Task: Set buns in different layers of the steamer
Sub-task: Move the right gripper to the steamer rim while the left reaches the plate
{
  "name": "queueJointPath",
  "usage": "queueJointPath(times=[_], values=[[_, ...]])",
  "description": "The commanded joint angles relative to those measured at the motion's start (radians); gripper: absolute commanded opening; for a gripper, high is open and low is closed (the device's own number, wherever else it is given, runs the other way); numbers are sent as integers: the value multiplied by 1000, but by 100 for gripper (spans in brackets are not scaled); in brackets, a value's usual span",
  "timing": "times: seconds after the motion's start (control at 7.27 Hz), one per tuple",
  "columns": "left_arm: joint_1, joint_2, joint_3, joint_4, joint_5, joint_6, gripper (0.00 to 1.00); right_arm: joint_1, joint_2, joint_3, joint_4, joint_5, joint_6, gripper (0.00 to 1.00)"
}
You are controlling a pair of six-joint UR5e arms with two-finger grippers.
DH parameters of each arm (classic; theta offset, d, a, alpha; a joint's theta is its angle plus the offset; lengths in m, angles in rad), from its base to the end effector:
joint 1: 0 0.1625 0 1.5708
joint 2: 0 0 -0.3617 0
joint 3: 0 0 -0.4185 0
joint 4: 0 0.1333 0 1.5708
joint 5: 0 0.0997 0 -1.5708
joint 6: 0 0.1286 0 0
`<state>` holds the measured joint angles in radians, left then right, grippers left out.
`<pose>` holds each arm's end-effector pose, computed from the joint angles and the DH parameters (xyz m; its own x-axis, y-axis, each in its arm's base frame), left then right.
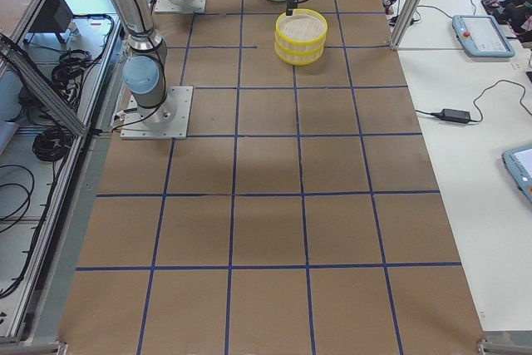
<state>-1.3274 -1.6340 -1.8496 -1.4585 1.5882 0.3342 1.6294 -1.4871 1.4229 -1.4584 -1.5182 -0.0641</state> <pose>-0.0103 -0.5022 0.2352 -0.9946 0.0860 0.0587 0.0969 0.9705 0.2207 0.1715 -0.5321 0.4167 -0.9913 -0.1197 -0.0555 -0.1222 0.9915 0.0447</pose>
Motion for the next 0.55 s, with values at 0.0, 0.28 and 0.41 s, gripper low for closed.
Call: queueJointPath(times=[0.0, 0.28, 0.41], values=[[74, -100, -43, 108, 3, 45, 100, 55, 136, 5, -129, 0, 47, 100], [74, -217, -49, 234, 63, 43, 99, 98, 275, 37, -321, 10, 176, 100], [74, -260, -49, 275, 97, 43, 98, 102, 341, 78, -432, 9, 191, 100]])
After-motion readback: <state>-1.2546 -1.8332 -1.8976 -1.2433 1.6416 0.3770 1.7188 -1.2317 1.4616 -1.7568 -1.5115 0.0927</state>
